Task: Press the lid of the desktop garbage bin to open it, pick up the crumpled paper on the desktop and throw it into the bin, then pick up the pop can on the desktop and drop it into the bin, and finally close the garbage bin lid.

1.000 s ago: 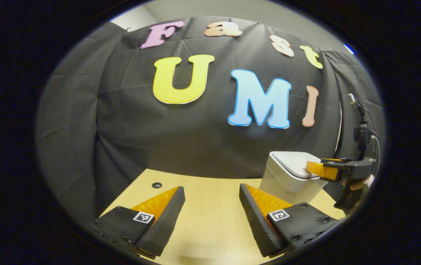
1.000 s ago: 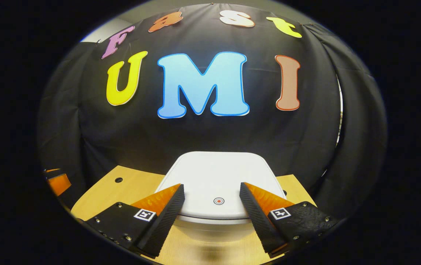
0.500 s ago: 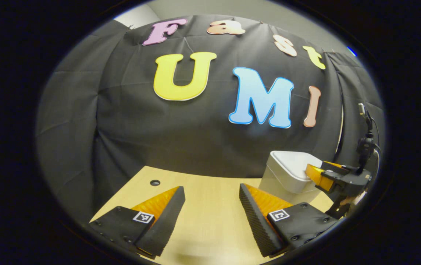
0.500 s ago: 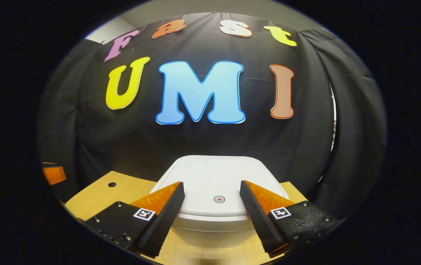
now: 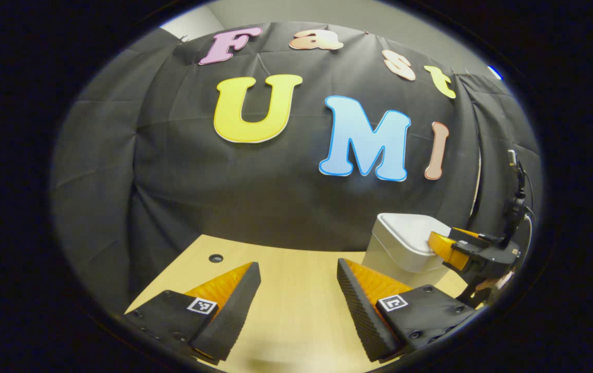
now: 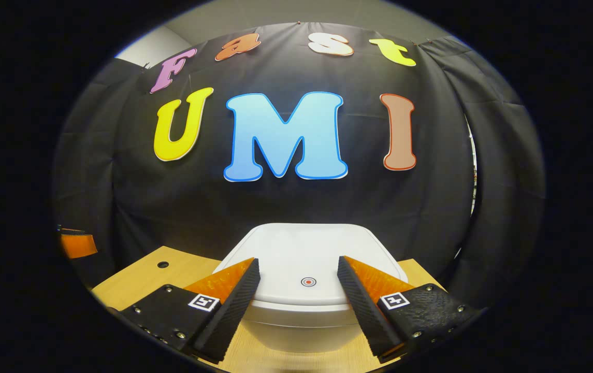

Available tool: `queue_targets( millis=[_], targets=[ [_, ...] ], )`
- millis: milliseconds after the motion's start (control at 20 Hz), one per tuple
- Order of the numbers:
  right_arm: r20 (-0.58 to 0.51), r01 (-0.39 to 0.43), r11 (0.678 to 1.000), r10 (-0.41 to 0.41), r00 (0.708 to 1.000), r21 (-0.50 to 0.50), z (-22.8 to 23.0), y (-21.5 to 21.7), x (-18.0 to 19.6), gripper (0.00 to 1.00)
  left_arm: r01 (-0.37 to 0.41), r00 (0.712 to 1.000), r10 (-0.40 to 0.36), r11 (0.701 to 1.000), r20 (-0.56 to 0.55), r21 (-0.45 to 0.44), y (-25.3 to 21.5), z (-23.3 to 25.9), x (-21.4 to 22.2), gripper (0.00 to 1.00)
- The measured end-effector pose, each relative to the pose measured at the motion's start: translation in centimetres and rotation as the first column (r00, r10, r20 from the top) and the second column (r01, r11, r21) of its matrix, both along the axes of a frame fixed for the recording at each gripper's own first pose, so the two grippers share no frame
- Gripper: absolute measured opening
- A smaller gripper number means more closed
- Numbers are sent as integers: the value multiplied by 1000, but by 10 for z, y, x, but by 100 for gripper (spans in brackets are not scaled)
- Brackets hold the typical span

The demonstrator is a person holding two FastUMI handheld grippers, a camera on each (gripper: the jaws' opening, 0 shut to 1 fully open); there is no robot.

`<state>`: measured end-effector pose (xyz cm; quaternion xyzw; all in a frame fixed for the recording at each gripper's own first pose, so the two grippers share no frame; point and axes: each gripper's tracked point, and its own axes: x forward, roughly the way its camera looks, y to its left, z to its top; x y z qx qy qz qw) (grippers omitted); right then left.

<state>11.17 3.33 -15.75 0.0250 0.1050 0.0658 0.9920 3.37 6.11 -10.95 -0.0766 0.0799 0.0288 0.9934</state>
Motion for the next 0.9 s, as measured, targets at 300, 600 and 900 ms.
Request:
queue_targets(
  millis=[300, 600, 900],
  targets=[
    [116, 43, 999, -46, 992, 23, 68, -7, -24, 97, 6, 997, -9, 999, 73, 54, -3, 32, -1, 96],
    [206, 29, 999, -35, 978, 31, 116, -1, -65, 96, 19, 987, -42, 988, 155, 151, -19, 69, -11, 98],
    [198, 41, 999, -41, 979, 4, 116, 8, -92, 96, 122, 976, -141, 985, 166, 119, -43, 80, -12, 97]
  ],
)
